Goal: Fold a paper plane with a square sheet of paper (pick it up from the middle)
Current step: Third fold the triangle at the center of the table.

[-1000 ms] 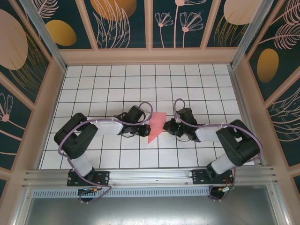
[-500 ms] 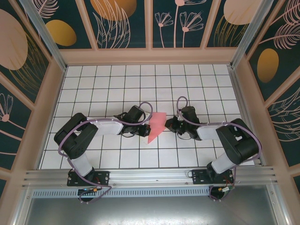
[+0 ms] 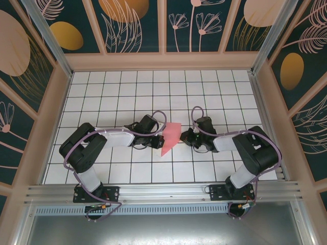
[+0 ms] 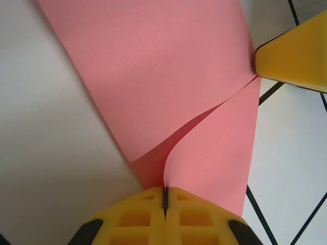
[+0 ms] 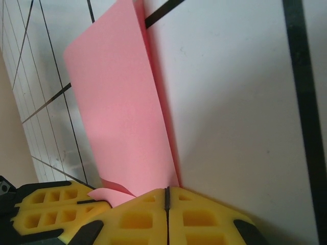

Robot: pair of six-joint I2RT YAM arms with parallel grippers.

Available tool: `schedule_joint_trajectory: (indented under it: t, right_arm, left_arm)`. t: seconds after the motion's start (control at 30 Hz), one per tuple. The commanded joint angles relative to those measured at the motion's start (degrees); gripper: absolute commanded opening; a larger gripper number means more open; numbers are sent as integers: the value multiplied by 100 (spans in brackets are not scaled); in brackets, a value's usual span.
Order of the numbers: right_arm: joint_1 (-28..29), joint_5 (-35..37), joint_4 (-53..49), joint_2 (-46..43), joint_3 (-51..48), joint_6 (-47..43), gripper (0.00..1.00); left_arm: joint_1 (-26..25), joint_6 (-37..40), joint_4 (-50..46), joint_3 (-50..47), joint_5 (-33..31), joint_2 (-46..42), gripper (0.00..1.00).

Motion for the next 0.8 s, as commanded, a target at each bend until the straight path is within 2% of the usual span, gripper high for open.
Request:
schedule_joint_trajectory:
  t: [0.0,0.13,0.3,0.53,0.63,0.77]
  right_arm:
    - [52,124,-245,-425,160,-123,9]
    - [220,-5,-12,-511,149,-13,9]
    - [494,-43,230,-146,254,85,9]
    - [511,142,113,342,337,-63,8]
    - [511,233,55,383,284,-92,8]
    - [507,329,-52,435,242,-82,7]
  left_arm:
    - [0,129,-418,-47,-164,237,0]
    - [-3,114,-410,-47,-167,234,0]
    - [-3,120,-427,-23,-180,222,0]
    - [-1,128,-436,43,-119,221,0]
    - [2,91,-492,132,-140,150,4]
    - [-3,-43,-639,317,-407,-273,20]
